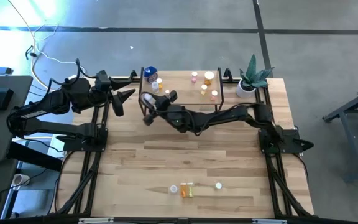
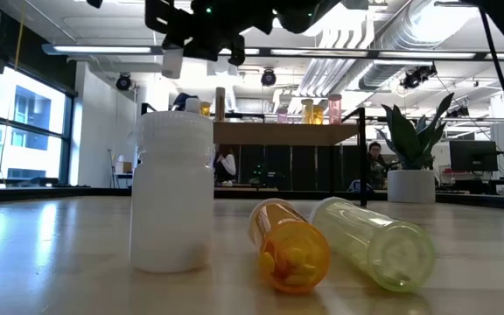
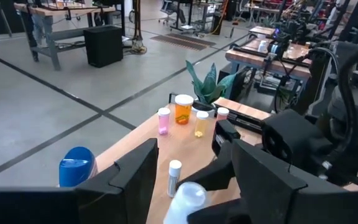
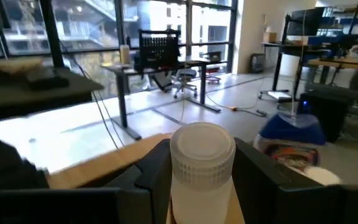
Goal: Pick and place medicine bottles onto shelf by color
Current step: Put the top big white pill bottle on the shelf
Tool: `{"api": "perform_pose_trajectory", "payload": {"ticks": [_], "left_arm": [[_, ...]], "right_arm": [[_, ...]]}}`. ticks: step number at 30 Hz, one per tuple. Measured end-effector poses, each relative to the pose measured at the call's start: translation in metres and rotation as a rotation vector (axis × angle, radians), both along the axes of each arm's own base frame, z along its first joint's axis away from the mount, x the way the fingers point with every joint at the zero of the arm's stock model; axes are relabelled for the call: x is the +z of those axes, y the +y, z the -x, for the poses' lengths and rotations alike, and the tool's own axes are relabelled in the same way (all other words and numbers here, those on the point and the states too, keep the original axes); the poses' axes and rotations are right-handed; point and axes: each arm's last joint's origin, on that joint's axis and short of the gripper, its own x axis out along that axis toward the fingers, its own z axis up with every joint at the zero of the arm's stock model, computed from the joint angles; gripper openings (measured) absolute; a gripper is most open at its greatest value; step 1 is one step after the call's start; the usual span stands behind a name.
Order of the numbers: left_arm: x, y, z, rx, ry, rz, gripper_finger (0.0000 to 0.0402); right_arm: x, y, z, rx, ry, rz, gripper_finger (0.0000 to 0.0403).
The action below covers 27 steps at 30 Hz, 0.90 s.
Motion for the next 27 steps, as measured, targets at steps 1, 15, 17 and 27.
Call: {"api": "perform_pose_trajectory", "payload": {"ticks": [1, 15, 17, 27], "left_arm": [[0.0, 0.0, 0.0, 0.003, 0.0, -0.001, 0.0195], [0.0, 0.001, 0.001, 0.039, 0.002, -0.008, 0.0195], [0.0, 0.001, 0.001, 0.039, 0.002, -0.008, 0.0195], [0.0, 0.001, 0.001, 0.054, 0.004, -0.013, 0.0195]], "right_arm": [[0.0, 0.0, -0.002, -0.002, -0.011, -0.008, 0.0128], [-0.012, -0.019, -0.026, -0.059, 0.105, -0.068, 0.0128], [-0.014, -0.025, -0.025, -0.072, 0.102, -0.099, 0.0128], [-0.019, -0.039, -0.024, -0.032, 0.133, -0.144, 0.0128]]}}
